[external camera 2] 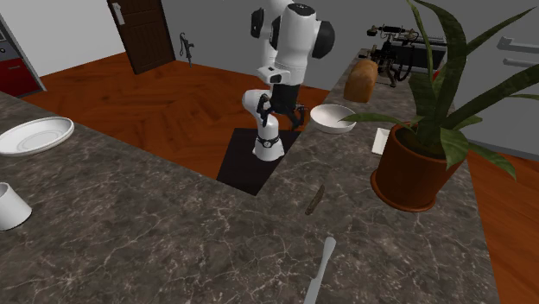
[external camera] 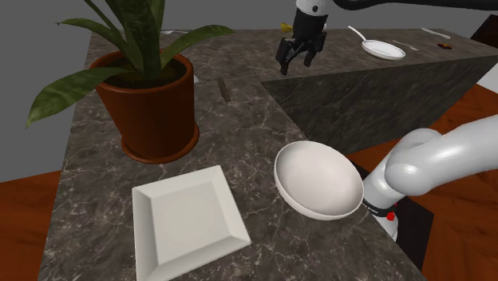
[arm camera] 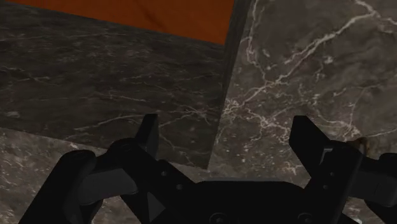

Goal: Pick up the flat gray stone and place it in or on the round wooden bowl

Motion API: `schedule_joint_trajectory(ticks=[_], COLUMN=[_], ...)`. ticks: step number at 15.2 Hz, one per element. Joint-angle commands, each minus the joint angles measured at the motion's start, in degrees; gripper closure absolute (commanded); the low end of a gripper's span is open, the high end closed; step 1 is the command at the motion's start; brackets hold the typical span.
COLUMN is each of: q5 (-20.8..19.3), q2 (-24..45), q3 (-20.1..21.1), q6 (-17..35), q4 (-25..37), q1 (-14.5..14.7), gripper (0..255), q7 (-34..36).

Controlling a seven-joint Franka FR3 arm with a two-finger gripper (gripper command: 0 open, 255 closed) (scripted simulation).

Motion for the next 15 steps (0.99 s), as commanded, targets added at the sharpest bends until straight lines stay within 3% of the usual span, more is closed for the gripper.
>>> schedule_joint_trajectory(ticks=[1,9,15], q5=[0.3,-2.1,-6.1], q2=[4.2,23.7,40.1], q3=[2.0,8.0,9.8], q6=[0.8,0.9,-2.1], q4=[2.4,17.7,33.6], q1=[-0.3,-0.9,1.4], gripper=[0,0,0], q7=[3.8,18.2,28.1])
